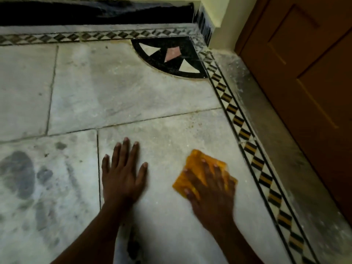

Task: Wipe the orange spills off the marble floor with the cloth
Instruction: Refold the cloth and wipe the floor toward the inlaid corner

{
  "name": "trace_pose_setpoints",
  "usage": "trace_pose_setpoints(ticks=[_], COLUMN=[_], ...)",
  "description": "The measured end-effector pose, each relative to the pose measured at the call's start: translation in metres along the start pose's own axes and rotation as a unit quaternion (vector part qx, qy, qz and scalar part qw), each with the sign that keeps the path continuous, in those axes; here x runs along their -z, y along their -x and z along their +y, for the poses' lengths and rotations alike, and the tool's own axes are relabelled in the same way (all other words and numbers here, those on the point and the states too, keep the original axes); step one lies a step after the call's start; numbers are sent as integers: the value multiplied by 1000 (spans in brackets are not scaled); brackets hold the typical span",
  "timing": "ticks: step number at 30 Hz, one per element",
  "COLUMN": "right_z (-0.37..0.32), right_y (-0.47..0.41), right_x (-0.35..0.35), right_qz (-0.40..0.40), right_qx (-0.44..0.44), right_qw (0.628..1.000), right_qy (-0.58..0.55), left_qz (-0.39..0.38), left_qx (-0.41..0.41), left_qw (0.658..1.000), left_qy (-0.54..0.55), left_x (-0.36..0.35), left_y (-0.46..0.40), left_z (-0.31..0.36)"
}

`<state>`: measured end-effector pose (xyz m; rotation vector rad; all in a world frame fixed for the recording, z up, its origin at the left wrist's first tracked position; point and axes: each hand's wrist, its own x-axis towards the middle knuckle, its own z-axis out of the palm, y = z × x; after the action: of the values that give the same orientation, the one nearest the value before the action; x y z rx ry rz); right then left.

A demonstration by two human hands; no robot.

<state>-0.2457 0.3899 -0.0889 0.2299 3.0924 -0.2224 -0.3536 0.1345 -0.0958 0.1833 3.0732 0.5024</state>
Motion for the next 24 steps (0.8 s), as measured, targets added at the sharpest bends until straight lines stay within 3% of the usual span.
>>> trace_pose_setpoints(ticks=[5,8,12,15,17,19,21,24], right_z=[-11,-49,-31,7,2,-20,-47,-69], right_y=[-140,-183,-113,-116,-158,-211,-237,-209], right_x=[-2,1,0,5,10,12,12,5], right_qz=[48,9,-1,13,14,-22,-58,-70], right_qx=[-227,-175,-16,-105,-214,-256,-208,-52], right_qw=[972,983,1000,994,976,963,973,996], right_qy=[-39,-62,-6,-16,-34,-81,-80,-32], left_qz=[6,16,12,2,0,-5,-15,-17], left_qx=[-1,9,15,10,7,5,2,2], left_qw=[1000,1000,1000,1000,1000,1000,1000,1000], left_qy=[5,-9,-7,-8,1,-7,-8,-10], left_x=[-4,0,2,-1,-1,-3,-1,0], left_y=[-6,-5,-3,2,1,0,-3,-3], left_z=[-2,1,3,0,-1,-1,1,-3])
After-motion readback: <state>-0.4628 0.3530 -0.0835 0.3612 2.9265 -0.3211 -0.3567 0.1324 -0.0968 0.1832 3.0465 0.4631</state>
